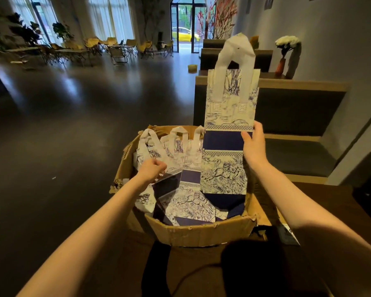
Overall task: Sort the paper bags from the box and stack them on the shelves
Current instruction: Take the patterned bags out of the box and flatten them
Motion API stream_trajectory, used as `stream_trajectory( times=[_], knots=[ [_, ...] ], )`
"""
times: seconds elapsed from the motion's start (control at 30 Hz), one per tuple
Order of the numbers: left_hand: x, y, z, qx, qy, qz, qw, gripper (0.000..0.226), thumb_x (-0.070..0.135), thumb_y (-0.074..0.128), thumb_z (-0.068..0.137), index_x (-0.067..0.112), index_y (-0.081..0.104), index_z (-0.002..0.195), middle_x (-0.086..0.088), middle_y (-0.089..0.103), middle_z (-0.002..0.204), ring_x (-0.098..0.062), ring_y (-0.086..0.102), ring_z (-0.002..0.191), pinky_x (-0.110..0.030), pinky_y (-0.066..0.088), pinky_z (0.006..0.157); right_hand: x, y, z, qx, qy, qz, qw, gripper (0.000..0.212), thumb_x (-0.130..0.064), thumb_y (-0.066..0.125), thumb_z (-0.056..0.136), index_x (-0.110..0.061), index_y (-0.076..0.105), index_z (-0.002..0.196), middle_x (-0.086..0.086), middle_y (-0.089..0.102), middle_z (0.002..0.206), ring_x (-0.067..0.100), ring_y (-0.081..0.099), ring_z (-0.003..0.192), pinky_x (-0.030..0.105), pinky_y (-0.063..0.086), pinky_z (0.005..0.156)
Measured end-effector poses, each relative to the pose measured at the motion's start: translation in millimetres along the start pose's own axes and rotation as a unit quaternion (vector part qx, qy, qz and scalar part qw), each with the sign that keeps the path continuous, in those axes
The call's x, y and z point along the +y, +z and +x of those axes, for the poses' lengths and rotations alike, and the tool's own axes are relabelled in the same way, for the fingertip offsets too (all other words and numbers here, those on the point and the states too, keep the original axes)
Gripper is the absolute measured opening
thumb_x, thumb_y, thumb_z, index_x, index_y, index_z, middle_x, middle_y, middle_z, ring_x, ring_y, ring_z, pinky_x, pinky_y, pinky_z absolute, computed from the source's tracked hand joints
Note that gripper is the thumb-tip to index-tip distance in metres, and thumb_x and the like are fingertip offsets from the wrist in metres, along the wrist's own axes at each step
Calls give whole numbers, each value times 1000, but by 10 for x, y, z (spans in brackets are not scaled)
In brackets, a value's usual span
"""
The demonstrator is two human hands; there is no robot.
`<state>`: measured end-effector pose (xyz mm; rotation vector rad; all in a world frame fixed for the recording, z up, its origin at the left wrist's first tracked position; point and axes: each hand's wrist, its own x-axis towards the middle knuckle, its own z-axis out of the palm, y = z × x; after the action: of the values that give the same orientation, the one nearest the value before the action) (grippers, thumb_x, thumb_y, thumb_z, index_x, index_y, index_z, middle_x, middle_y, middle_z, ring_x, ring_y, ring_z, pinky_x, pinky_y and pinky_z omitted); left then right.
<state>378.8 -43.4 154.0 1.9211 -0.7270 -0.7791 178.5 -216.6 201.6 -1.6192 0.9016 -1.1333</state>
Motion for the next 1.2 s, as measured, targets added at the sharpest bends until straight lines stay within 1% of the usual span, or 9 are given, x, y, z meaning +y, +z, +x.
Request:
stream_trajectory(
  times=[0.1,0.17,0.23,0.37,0.43,0.7,0.9,1.0,1.2],
  knots=[
    [-124,44,99,21,-60,9,998,10,7,54,91,6,56,82,-13,53,84,-18,50,71,-28,41,62,92,85,-10,-9,2,-4,1000,37,-4,39,100,-7,36,136,7,49,135,18,48,124,27,47,92],
    [-234,93,198,43,-92,-18,995,31,7,59,89,-3,51,118,-16,57,114,-26,56,100,-29,44,79,128,118,-3,-21,-1,-4,1000,39,-3,38,100,-7,35,138,3,48,135,13,47,123,13,45,85],
    [-272,135,216,54,-138,-31,988,40,13,61,90,-3,46,124,-14,54,115,-28,53,111,-28,41,81,160,145,11,-32,9,6,999,40,-4,38,100,-9,34,139,0,48,133,10,47,119,11,48,82],
    [-336,194,272,82,-186,-103,974,11,8,58,90,4,53,99,-16,54,118,-22,45,96,-26,41,67,220,183,50,-42,24,0,999,39,-8,39,100,-10,35,139,7,47,139,18,48,125,41,47,100],
    [-356,228,290,110,-154,-130,973,11,-3,58,86,7,54,84,-18,54,128,-21,46,98,-26,41,72,233,183,55,-45,25,-4,999,38,-9,39,100,-10,36,139,8,48,138,18,49,125,41,48,99],
    [-125,469,259,-32,-99,-179,978,68,-1,68,80,3,36,140,-15,60,121,-24,63,94,-28,52,73,230,105,75,-16,38,7,999,39,-8,40,100,-7,36,139,6,48,137,16,48,125,28,50,90],
    [-50,790,201,-39,-91,-156,983,35,-12,63,80,6,44,102,-10,56,68,-15,42,44,-21,35,37,258,8,69,-4,56,11,998,35,-10,41,100,-11,40,135,2,52,130,8,52,112,14,49,68],
    [-39,837,201,14,-72,-166,983,35,-12,56,84,3,47,115,-11,57,85,-21,50,67,-37,51,62,255,-27,61,0,68,24,997,34,-9,40,100,-11,40,134,0,52,126,8,52,111,17,51,72],
    [22,527,119,96,-1,-229,969,39,-8,52,89,0,48,127,-21,59,123,-34,58,106,-37,47,89,271,103,75,-16,122,69,990,34,-10,42,100,-10,43,133,5,57,126,19,58,113,32,52,84]
  ],
)
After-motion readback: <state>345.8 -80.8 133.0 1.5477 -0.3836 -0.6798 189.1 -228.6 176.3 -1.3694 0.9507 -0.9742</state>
